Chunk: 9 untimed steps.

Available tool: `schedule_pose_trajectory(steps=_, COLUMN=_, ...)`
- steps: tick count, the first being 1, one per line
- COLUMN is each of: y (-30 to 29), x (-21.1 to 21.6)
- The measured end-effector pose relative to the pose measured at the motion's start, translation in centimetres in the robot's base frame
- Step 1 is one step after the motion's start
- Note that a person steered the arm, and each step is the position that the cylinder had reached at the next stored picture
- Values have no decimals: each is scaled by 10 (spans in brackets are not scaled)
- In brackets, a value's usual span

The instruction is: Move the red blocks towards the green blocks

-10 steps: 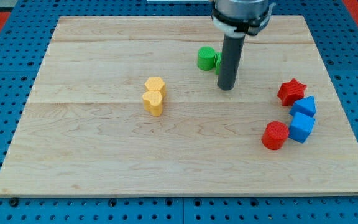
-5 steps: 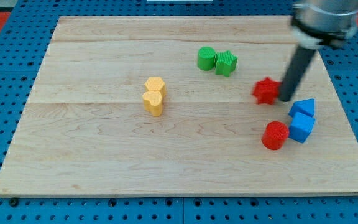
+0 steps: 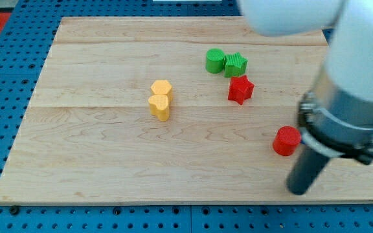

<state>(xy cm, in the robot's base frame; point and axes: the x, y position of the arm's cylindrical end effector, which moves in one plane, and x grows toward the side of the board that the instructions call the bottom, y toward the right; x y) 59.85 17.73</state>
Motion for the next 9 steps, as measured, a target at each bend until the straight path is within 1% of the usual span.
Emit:
schedule_pose_trajectory(steps=1, y=-17, x=-9)
schedule_pose_trajectory(steps=2, y=-19, x=-31)
schedule_pose_trajectory(steps=3, y=-11, x=-38)
schedule_pose_trajectory(steps=4, y=-14, x=-76)
schedule_pose_trajectory(steps=5, y=-52, x=-125)
schedule_pose_trajectory(steps=6, y=-38, x=-131)
schedule_pose_trajectory(steps=7, y=-13, x=-134)
schedule_pose_trajectory(steps=8, y=-33, x=-147)
schedule_pose_trajectory(steps=9, y=-31, x=-159)
